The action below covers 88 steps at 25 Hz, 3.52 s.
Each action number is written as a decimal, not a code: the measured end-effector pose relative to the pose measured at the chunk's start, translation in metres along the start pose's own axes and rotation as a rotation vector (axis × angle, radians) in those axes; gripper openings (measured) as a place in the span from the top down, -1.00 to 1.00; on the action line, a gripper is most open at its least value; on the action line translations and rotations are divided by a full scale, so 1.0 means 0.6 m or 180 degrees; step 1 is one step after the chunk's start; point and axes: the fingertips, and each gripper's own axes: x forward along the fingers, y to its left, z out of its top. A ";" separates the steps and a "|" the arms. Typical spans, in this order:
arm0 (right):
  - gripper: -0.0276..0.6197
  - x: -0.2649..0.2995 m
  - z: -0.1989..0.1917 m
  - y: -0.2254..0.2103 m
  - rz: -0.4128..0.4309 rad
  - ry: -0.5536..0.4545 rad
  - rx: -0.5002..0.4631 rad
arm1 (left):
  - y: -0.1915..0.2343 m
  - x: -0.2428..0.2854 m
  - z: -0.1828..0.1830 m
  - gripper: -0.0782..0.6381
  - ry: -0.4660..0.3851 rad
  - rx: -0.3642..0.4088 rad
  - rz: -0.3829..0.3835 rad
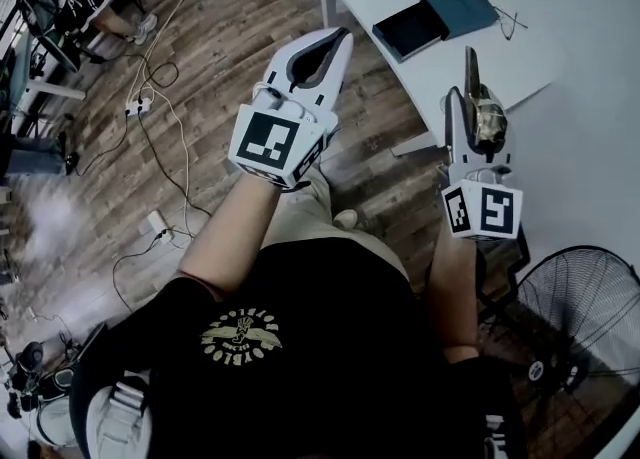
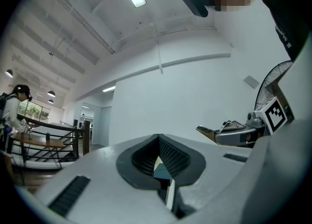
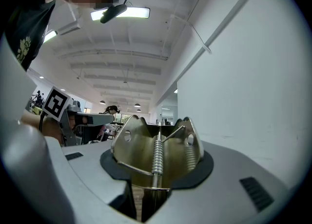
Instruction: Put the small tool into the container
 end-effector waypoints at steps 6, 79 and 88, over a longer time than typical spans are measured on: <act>0.41 0.029 0.005 -0.022 -0.0032 -0.0004 0.0006 | 0.005 0.041 -0.005 0.76 0.0057 0.0018 -0.0110; 0.40 0.437 -0.020 -0.135 -0.0771 0.0196 0.0221 | 0.253 0.425 -0.080 0.76 0.0258 -0.0063 -0.1203; 0.40 0.444 -0.052 -0.201 -0.0799 0.0210 0.0478 | 0.235 0.479 -0.081 0.76 0.0265 0.0030 -0.1228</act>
